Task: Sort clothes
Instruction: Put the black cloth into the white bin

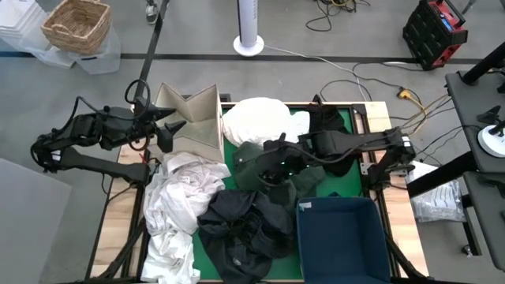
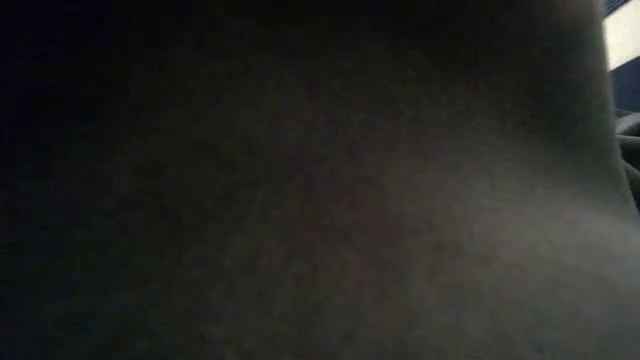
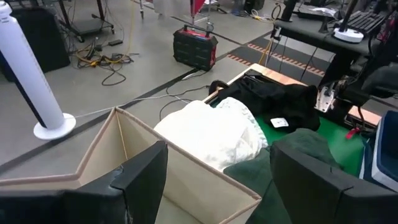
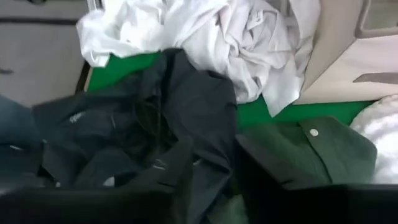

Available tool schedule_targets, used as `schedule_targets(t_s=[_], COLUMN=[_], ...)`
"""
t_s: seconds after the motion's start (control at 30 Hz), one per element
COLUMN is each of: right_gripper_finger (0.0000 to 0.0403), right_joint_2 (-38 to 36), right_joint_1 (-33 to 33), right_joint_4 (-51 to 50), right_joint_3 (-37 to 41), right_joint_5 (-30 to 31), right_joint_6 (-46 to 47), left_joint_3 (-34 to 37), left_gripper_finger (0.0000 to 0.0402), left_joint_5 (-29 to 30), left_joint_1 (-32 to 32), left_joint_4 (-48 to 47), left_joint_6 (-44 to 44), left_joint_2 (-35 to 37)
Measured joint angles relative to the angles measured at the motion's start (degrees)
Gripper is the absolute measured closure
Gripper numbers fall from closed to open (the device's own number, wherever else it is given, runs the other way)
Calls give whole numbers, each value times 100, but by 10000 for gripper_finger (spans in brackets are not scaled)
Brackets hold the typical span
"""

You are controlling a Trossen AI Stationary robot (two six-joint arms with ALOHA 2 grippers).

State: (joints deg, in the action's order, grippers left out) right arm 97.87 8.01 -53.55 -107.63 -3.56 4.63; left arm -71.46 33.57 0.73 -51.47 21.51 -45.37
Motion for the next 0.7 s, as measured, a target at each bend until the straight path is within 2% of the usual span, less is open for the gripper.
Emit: schedule_targets(t_s=[0.17,0.3,0.47,0.7], right_gripper_finger=[214,177,147,131], right_joint_2=[333,697,1274,1995], right_joint_1=[112,368,597,757], right_joint_4=[-57,-17,517,1094], right_joint_3=[-73,-62,-64,-75], right_joint_5=[-133,-204,-205,-256], right_joint_6=[-393,-601,-621,-676], left_joint_3=[0,2,2,2], left_gripper_finger=[143,143,143,143], left_joint_5=[41,5,0,-156], left_joint_1=[0,0,2,4], left_joint_4=[77,89,86,65], left_joint_6=[335,508,816,881], left_joint_2=[-184,-359,-494,-527])
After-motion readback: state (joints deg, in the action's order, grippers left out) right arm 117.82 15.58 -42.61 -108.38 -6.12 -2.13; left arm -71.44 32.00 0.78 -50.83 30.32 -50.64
